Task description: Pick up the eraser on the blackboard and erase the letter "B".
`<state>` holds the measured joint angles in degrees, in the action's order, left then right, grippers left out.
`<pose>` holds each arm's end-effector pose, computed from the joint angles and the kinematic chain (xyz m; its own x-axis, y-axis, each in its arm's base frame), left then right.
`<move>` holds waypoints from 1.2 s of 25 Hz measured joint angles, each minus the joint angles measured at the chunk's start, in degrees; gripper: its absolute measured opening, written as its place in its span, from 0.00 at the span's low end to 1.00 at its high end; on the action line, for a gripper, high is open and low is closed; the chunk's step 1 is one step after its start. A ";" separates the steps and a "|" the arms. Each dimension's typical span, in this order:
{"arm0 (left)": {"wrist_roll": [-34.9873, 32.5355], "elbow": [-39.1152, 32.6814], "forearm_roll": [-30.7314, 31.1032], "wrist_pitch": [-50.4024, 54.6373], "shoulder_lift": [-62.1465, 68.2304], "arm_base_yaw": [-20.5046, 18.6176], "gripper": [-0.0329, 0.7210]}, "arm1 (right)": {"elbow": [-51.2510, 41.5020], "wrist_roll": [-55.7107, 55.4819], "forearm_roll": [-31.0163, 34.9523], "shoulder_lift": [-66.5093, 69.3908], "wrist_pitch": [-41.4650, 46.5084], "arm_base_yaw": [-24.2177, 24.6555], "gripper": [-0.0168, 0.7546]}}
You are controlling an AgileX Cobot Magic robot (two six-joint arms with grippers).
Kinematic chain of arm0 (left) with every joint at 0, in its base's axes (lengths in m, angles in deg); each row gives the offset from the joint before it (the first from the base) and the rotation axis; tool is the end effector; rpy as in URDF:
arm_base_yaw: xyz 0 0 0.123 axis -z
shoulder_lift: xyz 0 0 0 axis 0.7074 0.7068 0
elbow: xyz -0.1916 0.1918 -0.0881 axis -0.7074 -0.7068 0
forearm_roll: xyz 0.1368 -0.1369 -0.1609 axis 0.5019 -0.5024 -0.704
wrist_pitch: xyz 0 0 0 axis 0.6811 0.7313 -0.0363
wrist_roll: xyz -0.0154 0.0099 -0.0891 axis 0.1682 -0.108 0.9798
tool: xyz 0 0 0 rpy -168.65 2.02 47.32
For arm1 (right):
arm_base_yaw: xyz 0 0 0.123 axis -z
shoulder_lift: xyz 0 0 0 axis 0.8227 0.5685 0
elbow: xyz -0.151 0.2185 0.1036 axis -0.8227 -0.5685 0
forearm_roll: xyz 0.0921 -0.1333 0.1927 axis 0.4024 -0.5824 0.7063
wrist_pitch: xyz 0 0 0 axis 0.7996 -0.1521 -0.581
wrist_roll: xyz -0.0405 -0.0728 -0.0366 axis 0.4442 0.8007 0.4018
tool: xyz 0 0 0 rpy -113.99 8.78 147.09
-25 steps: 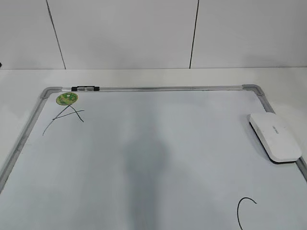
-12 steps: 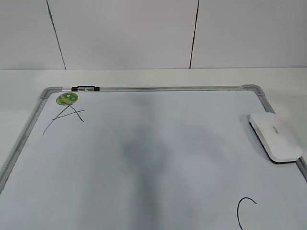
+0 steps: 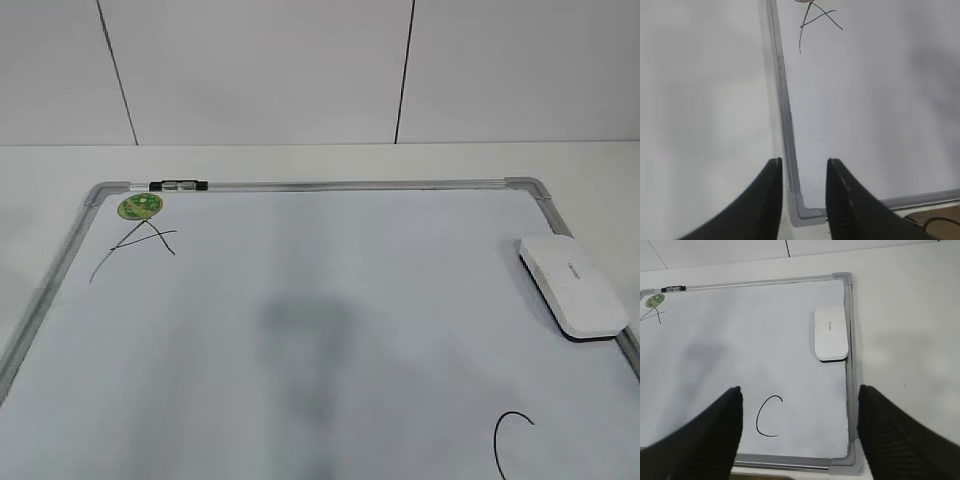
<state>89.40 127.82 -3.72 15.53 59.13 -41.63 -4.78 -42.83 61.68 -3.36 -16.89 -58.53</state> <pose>0.0652 -0.0139 0.3650 -0.7460 0.0140 -0.6659 0.1097 0.9887 -0.1021 -0.0261 0.0084 0.3552 -0.4970 0.0372 -0.8670 -0.1175 0.9870 0.1098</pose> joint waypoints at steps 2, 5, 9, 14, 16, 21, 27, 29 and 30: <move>0.00 -2.70 0.75 0.36 -6.18 0.00 0.35 | -1.68 0.00 -0.28 -3.38 0.14 0.00 0.74; 0.00 -6.79 0.87 0.48 -14.53 0.00 0.35 | -4.92 0.00 -1.33 -8.06 0.26 0.00 0.74; 0.00 -12.24 0.97 0.83 -25.34 0.00 0.35 | -9.55 1.02 -2.02 -11.18 0.37 0.00 0.74; -0.26 -17.94 1.12 1.05 -32.66 0.00 0.35 | -14.10 6.93 -2.24 -11.25 0.37 0.00 0.74; -1.12 -19.12 1.26 0.90 -32.66 0.00 0.35 | -15.66 8.30 -2.53 -11.25 0.37 0.00 0.74; -2.99 -20.70 1.64 -4.70 -32.66 0.00 0.35 | -17.34 9.24 -3.04 -11.25 0.37 0.00 0.74; -3.11 -22.19 1.88 -8.12 -32.66 0.00 0.35 | -18.13 9.34 -4.39 -11.25 -1.70 0.00 0.74; -3.11 -22.19 1.88 -8.12 -32.66 0.00 0.35 | -18.40 9.37 -4.50 -11.25 -2.94 0.00 0.74; -3.13 -22.19 1.88 -8.12 -32.66 0.00 0.35 | -18.86 9.37 -4.50 -11.25 -3.98 0.00 0.74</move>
<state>86.27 105.62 -1.84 7.41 26.47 -41.63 -23.64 -33.47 57.18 -14.61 -20.87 -58.53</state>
